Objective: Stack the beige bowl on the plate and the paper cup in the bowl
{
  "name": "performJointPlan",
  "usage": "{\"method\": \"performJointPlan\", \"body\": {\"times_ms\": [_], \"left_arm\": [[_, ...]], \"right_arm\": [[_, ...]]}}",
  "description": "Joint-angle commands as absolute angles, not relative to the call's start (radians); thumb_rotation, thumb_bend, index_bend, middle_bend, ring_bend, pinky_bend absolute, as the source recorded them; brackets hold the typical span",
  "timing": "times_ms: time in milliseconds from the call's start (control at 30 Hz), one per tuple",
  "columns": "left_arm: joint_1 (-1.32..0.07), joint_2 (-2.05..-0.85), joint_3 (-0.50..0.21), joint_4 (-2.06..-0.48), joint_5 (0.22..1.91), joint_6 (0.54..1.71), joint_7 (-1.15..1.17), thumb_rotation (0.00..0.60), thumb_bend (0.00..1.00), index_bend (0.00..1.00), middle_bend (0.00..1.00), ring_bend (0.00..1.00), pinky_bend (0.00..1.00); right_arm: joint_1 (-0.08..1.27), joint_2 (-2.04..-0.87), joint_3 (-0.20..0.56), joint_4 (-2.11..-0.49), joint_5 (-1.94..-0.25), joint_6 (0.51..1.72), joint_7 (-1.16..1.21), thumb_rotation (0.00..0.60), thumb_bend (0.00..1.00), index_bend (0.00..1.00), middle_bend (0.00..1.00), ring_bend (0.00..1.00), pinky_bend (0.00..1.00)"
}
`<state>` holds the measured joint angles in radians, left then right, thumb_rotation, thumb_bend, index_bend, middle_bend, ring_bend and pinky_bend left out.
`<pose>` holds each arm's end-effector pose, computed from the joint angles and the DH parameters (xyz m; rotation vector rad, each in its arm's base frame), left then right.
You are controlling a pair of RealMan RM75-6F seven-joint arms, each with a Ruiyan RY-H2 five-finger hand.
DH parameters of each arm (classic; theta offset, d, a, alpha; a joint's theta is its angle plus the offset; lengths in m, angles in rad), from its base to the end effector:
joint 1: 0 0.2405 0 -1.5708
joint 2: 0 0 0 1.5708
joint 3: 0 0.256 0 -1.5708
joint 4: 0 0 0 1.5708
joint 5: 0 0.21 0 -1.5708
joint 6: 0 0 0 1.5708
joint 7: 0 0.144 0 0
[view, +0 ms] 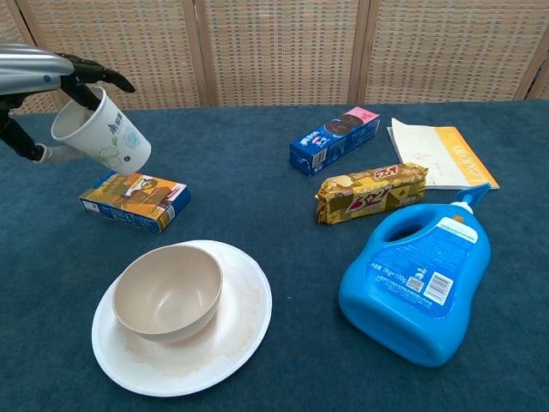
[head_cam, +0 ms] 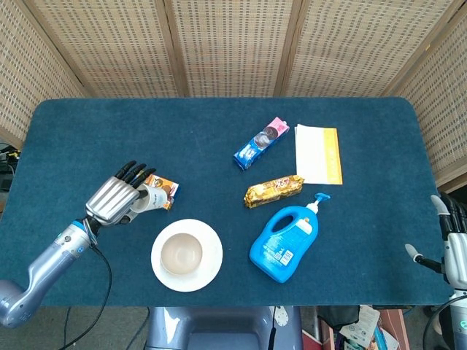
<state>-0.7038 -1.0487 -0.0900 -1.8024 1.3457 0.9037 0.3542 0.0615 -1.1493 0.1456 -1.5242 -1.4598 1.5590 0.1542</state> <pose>-0.1604 0.3152 0.0985 -2.0770 -0.6080 -0.7528 -0.3227 -0.1924 0.1845 1.2024 -0.8711 1.0577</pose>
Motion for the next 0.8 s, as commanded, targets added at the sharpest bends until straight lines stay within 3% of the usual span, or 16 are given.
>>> {"method": "performJointPlan", "body": {"times_ms": [33,800], "left_arm": [[-0.715,-1.03,-0.067,-1.846,1.378,0.878,0.379,0.6,0.4,0.61,0.08,0.0,0.03],[-0.791,-1.054,-0.02,-1.968,1.36,0.75,0.464,0.6,0.4,0.61,0.08,0.0,0.02]], "right_arm": [[0.061,-1.15,0.147,-1.522,-1.459,1.562,0.159,0.6,0.15,0.0,0.0,0.0,0.0],[0.057,-1.149,0.154,-1.517,-1.453,1.568,0.172,0.6,0.15,0.0,0.0,0.0,0.0]]}}
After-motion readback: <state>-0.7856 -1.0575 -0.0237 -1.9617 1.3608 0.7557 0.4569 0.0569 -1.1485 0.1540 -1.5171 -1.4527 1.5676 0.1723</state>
